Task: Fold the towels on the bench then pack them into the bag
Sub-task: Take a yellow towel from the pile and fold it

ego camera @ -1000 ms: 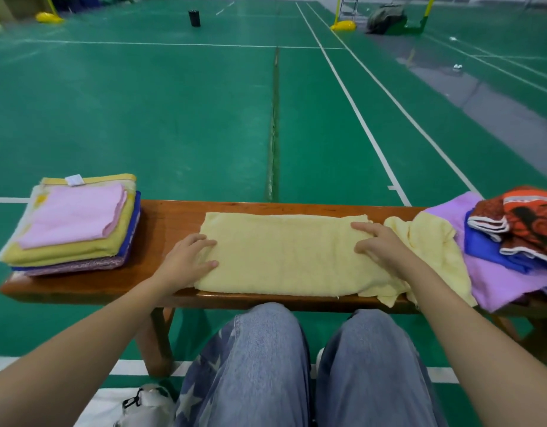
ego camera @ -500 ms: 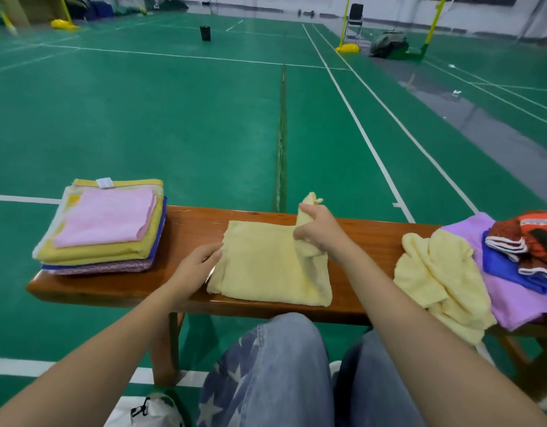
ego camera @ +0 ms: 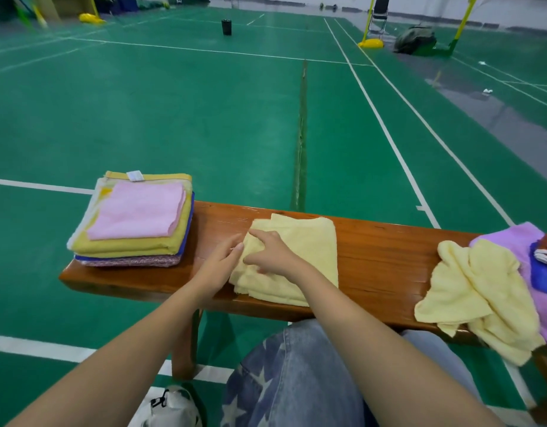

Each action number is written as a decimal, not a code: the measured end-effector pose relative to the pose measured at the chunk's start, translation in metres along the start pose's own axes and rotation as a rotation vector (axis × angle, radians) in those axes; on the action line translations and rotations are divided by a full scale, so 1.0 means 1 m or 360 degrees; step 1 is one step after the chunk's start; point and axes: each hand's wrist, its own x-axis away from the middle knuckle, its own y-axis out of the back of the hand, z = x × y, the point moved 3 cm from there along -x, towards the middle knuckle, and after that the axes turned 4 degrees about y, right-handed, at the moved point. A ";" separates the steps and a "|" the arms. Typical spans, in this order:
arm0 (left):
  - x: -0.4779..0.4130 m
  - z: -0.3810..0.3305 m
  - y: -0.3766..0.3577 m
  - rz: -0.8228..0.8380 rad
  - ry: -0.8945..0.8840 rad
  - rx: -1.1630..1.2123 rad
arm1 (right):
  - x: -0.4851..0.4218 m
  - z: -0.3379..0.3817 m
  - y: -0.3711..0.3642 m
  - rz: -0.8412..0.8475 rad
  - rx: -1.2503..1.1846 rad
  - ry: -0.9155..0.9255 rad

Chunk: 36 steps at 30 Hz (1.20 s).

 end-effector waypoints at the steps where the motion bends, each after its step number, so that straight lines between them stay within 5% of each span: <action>1: 0.001 -0.002 -0.001 0.0010 0.0008 -0.0003 | 0.002 -0.002 0.005 -0.0005 0.0012 0.0041; 11: 0.002 -0.012 -0.016 -0.0066 0.0106 -0.0215 | 0.058 -0.082 0.084 -0.0306 0.0365 -0.0034; 22: 0.000 -0.029 -0.038 -0.0049 0.0167 -0.0451 | 0.058 -0.101 0.084 -0.0186 -0.0240 -0.0133; 36: 0.006 -0.037 -0.052 0.0163 0.0194 0.0229 | 0.062 -0.113 0.085 -0.0270 -0.0501 -0.0175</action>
